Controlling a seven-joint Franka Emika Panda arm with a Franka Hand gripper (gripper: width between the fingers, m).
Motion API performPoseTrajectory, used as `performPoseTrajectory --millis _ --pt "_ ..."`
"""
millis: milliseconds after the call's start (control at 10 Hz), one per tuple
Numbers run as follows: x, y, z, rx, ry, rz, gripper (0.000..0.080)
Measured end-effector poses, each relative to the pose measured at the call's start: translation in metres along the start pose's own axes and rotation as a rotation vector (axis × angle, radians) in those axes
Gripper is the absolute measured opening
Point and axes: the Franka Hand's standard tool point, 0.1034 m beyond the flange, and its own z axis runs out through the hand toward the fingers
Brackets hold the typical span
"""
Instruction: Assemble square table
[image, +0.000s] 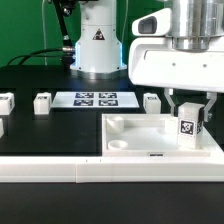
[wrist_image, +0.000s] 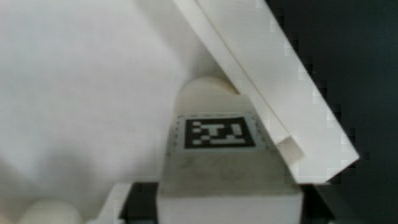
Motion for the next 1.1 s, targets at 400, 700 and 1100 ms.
performPoseTrajectory --millis 400,700,1100 --pt "-0.0004 0.0008 -0.0001 -0.005 -0.002 0.343 0.0291" --pt "-0.0004 0.001 0.0 -0.003 -0.005 0.358 0.0291" --pt "-0.001 -0.0008 -0.0007 -0.002 -0.005 0.05 0.0632"
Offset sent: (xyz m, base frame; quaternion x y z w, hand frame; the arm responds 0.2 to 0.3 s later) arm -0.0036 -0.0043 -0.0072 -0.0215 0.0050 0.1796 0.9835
